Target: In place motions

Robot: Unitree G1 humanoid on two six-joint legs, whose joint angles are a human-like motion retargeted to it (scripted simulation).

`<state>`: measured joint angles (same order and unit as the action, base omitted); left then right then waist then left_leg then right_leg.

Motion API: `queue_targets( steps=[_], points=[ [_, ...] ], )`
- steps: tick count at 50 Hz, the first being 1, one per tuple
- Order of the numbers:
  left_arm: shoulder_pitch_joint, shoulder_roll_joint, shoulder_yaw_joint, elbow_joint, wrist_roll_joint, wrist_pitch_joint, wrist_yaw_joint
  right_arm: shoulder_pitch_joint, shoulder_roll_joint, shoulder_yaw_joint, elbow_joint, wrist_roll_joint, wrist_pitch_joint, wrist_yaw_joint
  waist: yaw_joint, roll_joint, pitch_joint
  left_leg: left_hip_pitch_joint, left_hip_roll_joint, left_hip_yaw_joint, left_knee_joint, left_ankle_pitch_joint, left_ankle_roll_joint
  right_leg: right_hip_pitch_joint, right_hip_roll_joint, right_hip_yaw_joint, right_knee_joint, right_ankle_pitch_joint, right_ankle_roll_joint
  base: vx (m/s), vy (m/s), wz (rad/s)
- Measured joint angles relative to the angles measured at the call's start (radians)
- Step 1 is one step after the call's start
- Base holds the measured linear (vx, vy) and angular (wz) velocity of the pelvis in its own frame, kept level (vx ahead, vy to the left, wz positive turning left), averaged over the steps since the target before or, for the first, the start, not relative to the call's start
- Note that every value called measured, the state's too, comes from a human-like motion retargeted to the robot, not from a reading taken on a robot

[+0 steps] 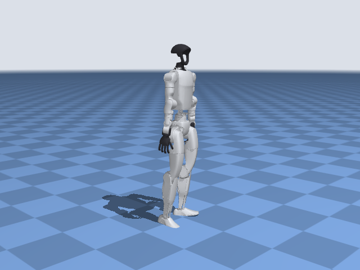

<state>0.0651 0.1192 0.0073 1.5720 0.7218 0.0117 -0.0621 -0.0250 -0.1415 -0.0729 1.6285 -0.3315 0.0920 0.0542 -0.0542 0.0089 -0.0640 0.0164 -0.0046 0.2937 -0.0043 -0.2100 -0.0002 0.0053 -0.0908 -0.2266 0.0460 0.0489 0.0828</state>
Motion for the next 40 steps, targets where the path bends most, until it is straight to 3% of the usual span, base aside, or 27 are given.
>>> queue_targets(
  steps=[40],
  points=[
    [0.000, -0.001, -0.006, 0.003, 0.007, -0.002, 0.000, -0.002, -0.002, -0.001, 0.002, 0.001, 0.000, -0.001, -0.008, 0.007, -0.009, -0.003, 0.000, 0.002, -0.002, 0.001, -0.001, -0.003, 0.001, 0.004, -0.001, -0.002, 0.000, 0.00, 0.00, 0.00]
  ],
)
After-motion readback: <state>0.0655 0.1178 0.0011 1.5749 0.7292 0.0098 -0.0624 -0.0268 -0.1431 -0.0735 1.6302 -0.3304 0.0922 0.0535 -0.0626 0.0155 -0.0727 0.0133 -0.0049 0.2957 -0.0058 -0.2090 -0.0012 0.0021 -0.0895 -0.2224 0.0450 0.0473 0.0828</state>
